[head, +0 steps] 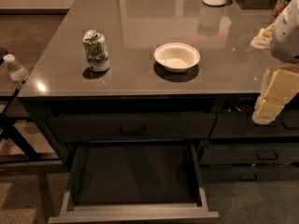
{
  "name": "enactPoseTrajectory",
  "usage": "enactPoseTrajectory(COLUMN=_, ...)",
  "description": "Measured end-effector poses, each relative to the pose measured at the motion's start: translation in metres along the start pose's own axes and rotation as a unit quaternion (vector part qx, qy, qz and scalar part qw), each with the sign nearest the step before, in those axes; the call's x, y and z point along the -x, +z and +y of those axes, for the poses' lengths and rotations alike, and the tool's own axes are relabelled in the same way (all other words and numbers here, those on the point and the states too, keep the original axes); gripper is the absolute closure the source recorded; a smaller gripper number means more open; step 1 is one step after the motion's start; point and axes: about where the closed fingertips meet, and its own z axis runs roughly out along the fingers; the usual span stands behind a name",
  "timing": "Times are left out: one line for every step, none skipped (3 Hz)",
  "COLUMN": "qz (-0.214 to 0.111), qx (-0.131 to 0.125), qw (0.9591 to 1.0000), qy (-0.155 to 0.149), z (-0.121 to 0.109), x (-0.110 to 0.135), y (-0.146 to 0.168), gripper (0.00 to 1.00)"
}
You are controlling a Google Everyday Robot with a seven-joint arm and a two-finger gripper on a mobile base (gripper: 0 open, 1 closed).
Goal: Place 7up can into middle drawer
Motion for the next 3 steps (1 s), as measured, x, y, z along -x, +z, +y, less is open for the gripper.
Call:
enactPoseTrajectory(qz=0.0, qx=0.0, qw=1.0, qy=0.0, z=0.0, x=0.0, y=0.0, gripper=0.0)
enactPoseTrajectory(qz=-0.045, qx=-0.009, qw=0.9978, qy=0.047, z=-0.005, x=0.009, y=0.01, gripper=0.0)
enactPoseTrajectory(qz=-0.134, qx=-0.017, qw=0.9856, qy=0.101, z=-0.033, x=0.04, y=0.027, gripper=0.0)
